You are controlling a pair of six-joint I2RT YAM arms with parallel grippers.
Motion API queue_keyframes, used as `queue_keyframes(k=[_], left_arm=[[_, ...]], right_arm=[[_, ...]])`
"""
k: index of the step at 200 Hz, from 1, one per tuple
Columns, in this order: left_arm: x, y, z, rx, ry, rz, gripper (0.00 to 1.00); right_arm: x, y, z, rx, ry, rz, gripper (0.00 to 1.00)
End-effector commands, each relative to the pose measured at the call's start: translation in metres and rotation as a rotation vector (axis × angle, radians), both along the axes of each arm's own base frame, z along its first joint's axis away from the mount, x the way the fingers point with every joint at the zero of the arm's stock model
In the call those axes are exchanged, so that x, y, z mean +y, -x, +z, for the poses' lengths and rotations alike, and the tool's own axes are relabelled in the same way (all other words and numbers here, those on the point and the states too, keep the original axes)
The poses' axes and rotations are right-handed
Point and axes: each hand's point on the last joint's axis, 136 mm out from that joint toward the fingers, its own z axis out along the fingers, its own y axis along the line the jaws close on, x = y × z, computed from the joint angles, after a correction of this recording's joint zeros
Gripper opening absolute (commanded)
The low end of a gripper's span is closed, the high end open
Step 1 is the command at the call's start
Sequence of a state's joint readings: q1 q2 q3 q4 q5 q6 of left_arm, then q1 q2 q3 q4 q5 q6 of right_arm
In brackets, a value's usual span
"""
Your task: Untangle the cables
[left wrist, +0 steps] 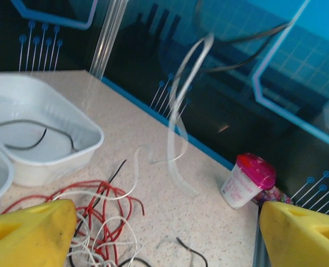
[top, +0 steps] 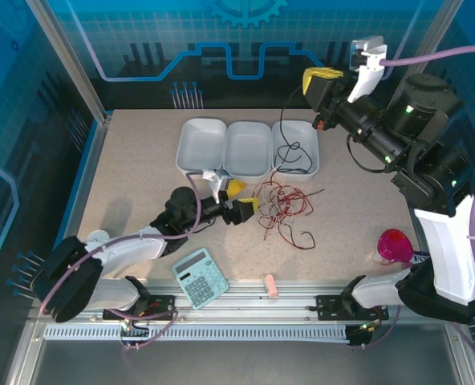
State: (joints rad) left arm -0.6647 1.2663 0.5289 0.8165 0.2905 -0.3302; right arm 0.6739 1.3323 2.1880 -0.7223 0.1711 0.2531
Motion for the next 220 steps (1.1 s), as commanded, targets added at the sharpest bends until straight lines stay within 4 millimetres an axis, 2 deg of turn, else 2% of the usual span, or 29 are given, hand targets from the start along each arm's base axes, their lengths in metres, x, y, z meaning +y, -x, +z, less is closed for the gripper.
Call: queue_keyframes(k=[1, 23, 40, 75, 101, 112, 131, 172, 220], left_arm=[[0.007, 0.008, 0.010, -0.023, -0.019, -0.032, 0.77], [0.007, 0.015, 0.010, -0.037, -0.076, -0.066, 0.76], [0.011, 0.012, 0.007, -0.046, -0.113, -0.039, 0.76], [0.007, 0.007, 0.009, -0.056, -0.156, -0.043, 0.64], [0.007, -0.001, 0.010, -0.052, -0.166, -0.019, 0.42], [0.007, -0.004, 0.007, -0.045, -0.184, -0.009, 0.38], [0.006, -0.006, 0.004, -0.045, -0.212, -0.016, 0.38], [0.001, 0.000, 0.003, -0.069, -0.269, -0.095, 0.46], [-0.007, -0.011, -0.006, -0.031, -0.319, -0.118, 0.46]], right_arm=[[-0.004, 0.010, 0.012, -0.032, -0.043, 0.012, 0.00], [-0.002, 0.009, 0.008, -0.019, -0.043, 0.016, 0.00], [-0.001, 0.010, 0.008, -0.016, -0.053, 0.023, 0.00], [0.001, 0.011, 0.006, -0.008, -0.060, 0.037, 0.00], [0.002, 0.012, 0.005, -0.002, -0.062, 0.046, 0.00], [0.001, 0.013, 0.005, -0.003, -0.065, 0.047, 0.00], [0.001, 0.014, 0.005, -0.004, -0.068, 0.051, 0.00], [0.002, 0.012, 0.006, -0.003, -0.068, 0.050, 0.00], [0.004, 0.011, 0.004, 0.003, -0.067, 0.056, 0.00]])
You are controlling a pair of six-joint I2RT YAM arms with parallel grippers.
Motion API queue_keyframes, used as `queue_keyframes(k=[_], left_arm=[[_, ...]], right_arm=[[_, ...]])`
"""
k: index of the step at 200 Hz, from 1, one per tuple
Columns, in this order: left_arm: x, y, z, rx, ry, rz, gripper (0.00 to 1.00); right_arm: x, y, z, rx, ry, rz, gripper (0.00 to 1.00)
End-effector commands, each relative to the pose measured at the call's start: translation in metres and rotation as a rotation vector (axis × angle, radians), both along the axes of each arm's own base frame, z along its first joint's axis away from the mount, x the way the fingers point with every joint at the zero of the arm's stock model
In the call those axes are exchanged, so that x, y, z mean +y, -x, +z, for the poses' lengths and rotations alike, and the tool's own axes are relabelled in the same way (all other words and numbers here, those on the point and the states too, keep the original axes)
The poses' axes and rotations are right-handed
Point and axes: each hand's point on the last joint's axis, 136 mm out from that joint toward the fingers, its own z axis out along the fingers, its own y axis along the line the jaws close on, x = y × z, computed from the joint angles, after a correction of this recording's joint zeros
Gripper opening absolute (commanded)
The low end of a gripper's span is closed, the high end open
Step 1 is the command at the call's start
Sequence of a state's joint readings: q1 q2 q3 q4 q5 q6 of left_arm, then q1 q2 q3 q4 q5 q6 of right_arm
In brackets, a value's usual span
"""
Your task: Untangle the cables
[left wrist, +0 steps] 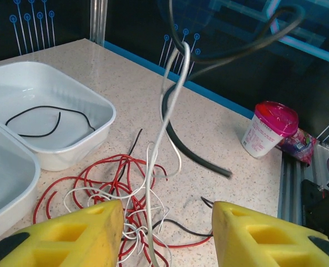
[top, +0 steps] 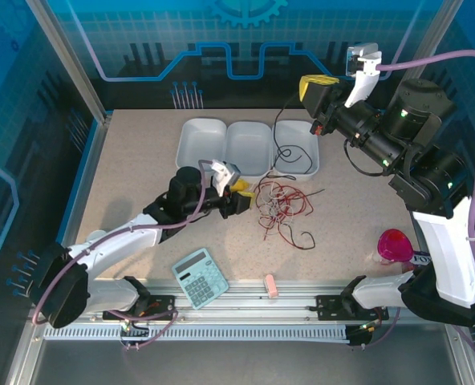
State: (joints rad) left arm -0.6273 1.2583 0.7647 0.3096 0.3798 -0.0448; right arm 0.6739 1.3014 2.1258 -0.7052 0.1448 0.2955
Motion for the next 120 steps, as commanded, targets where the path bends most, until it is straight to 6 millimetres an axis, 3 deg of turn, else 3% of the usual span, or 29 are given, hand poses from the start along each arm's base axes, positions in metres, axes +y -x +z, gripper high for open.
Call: queue_keyframes(k=[1, 93, 120], left_arm=[[-0.003, -0.003, -0.003, 0.005, -0.036, -0.030, 0.47], [-0.014, -0.010, -0.007, 0.041, -0.036, -0.055, 0.33], [-0.014, -0.013, -0.006, 0.038, -0.031, -0.049, 0.22]], right_arm=[[0.002, 0.008, 0.013, -0.031, -0.042, 0.029, 0.00], [0.004, 0.006, 0.009, -0.021, -0.037, 0.031, 0.00], [0.004, 0.005, 0.006, -0.012, -0.033, 0.031, 0.00]])
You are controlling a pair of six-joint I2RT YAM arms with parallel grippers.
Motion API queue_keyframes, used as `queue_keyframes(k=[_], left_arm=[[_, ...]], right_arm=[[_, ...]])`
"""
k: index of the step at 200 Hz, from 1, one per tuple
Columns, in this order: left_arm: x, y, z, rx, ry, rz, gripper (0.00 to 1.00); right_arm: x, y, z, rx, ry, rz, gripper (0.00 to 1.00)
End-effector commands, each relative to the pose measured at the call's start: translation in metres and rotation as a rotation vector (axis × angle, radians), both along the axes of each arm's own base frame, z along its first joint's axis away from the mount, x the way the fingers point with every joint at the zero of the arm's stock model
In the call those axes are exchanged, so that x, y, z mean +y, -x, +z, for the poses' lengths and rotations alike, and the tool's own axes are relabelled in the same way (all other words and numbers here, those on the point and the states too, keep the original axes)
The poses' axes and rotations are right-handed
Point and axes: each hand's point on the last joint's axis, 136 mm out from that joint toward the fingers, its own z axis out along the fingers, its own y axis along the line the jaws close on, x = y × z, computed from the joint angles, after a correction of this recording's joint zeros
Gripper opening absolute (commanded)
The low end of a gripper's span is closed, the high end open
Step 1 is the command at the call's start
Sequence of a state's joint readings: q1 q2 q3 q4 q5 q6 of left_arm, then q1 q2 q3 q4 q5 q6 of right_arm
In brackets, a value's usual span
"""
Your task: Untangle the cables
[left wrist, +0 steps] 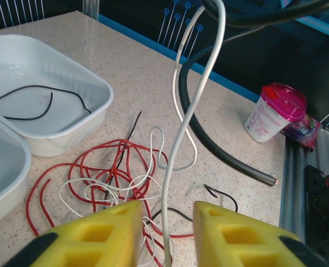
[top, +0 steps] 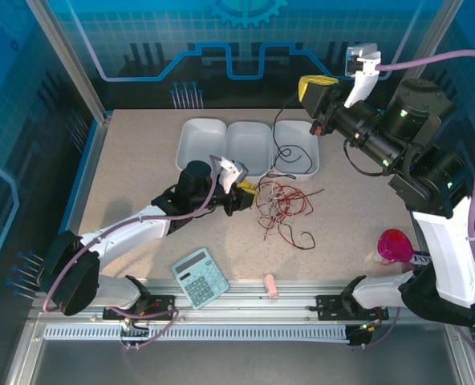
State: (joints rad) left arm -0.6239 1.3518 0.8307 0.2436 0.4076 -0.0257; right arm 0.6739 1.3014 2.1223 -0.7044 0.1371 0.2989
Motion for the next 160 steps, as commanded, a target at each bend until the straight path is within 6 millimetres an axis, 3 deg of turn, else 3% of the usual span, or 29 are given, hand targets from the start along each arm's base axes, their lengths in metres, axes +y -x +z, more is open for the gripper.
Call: queue_keyframes(k=[1, 34, 83, 160], left_arm=[[-0.004, -0.003, 0.013, -0.025, 0.025, -0.021, 0.21], [0.001, -0.007, 0.012, -0.032, 0.021, 0.024, 0.00], [0.014, -0.005, -0.006, -0.017, -0.012, 0.080, 0.00], [0.045, 0.020, -0.085, 0.152, -0.103, 0.168, 0.00]], right_arm=[[0.003, 0.005, 0.007, -0.017, -0.033, 0.023, 0.00], [0.002, 0.003, 0.002, -0.010, -0.028, 0.010, 0.00], [-0.007, -0.001, 0.009, -0.042, -0.006, -0.048, 0.00], [-0.052, 0.003, 0.050, -0.200, 0.042, -0.252, 0.00]])
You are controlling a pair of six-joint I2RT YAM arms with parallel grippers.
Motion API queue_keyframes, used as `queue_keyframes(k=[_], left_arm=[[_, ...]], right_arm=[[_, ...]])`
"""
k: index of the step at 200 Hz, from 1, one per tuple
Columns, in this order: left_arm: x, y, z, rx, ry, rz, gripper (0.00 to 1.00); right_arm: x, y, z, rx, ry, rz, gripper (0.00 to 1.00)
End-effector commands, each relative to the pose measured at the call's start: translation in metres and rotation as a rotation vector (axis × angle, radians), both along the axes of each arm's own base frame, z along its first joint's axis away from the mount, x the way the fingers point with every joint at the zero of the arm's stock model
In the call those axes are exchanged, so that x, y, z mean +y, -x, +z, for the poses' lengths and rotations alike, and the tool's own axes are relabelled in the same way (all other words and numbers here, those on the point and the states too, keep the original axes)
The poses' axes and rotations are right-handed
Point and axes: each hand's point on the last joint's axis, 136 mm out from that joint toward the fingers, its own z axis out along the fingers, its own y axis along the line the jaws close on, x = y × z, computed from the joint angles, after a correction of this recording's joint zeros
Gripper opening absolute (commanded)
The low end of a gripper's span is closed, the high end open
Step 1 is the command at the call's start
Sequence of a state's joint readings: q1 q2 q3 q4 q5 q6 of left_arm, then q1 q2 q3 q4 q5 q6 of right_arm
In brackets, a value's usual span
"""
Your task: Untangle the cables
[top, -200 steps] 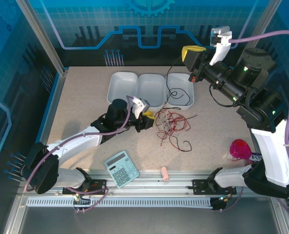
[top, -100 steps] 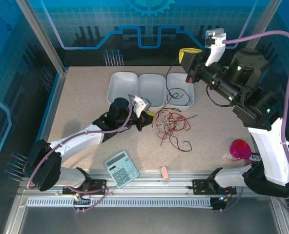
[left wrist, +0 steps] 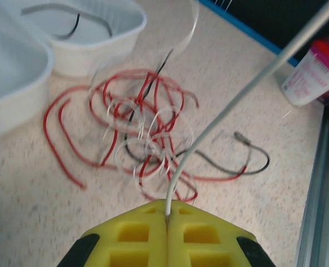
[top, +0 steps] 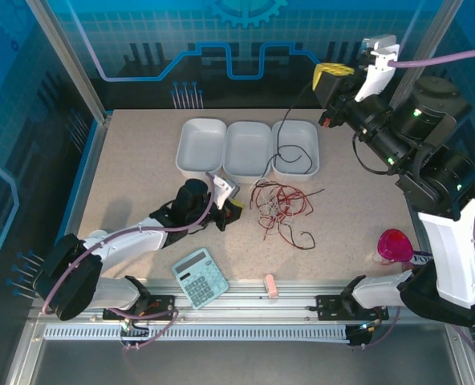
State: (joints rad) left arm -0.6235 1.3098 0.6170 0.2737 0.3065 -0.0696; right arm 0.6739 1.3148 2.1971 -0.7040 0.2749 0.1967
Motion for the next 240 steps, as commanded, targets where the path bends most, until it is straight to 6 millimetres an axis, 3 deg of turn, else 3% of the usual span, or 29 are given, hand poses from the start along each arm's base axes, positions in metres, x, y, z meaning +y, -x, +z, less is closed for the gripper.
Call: queue_keyframes(k=[1, 38, 102, 159, 199, 240], left_arm=[[0.013, 0.002, -0.011, 0.025, -0.008, 0.061, 0.00], [0.021, 0.006, -0.031, 0.065, -0.051, 0.088, 0.00], [0.039, 0.005, -0.053, 0.095, -0.142, 0.146, 0.00], [0.066, -0.011, -0.065, 0.148, -0.167, 0.264, 0.00], [0.070, -0.016, -0.069, 0.159, -0.187, 0.295, 0.00], [0.099, -0.027, -0.088, 0.234, -0.226, 0.444, 0.00]], right_arm=[[-0.025, 0.007, 0.028, -0.106, 0.003, -0.109, 0.00], [-0.048, 0.009, 0.044, -0.175, 0.014, -0.224, 0.00], [-0.082, 0.006, 0.053, -0.212, 0.097, -0.433, 0.00], [-0.124, 0.043, 0.100, -0.348, 0.064, -0.551, 0.00], [-0.139, 0.055, 0.107, -0.386, 0.056, -0.597, 0.00], [-0.158, 0.071, 0.117, -0.428, 0.041, -0.668, 0.00]])
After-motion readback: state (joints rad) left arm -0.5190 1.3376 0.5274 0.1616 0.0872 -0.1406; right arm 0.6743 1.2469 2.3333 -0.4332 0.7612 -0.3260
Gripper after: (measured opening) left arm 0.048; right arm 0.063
